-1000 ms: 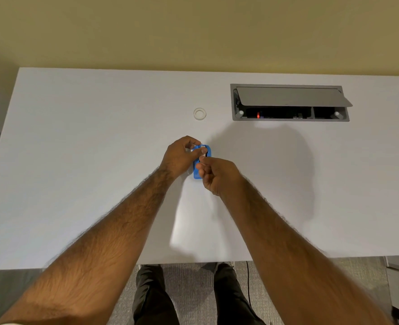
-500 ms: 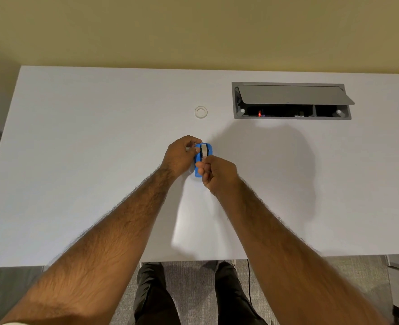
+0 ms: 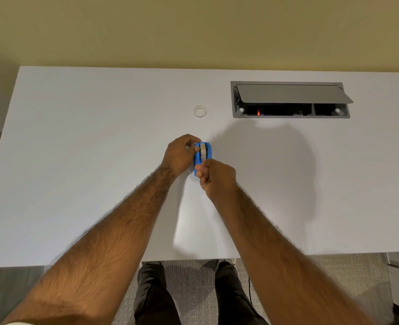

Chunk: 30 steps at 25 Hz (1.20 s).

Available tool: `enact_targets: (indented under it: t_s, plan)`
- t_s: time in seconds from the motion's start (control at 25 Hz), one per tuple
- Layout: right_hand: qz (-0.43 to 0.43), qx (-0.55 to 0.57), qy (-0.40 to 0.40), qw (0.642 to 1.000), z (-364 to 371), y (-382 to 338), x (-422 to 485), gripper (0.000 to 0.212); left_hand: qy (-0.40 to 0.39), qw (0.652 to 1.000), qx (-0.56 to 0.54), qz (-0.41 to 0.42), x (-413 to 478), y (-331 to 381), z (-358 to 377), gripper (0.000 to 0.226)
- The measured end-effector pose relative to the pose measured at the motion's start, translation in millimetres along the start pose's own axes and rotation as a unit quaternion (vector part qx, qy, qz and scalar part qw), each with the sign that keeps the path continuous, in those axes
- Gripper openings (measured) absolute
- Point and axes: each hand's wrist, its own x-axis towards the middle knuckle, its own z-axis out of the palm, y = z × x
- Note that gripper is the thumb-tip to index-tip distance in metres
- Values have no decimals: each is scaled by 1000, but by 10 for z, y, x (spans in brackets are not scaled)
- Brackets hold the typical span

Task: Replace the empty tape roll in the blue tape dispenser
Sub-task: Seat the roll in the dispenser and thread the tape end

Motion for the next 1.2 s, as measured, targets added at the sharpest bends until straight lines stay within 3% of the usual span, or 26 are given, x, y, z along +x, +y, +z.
enact_targets:
  t_s: [0.28,1.2]
  plan:
    - [-18,1,7,1000,-70,148,-14,32,-1,1000,-4,-5,2,-6,-6,23]
    - [-27,-10,7,1000,-159,302,16,29,-8,1000,14,-5,16,3,10,23]
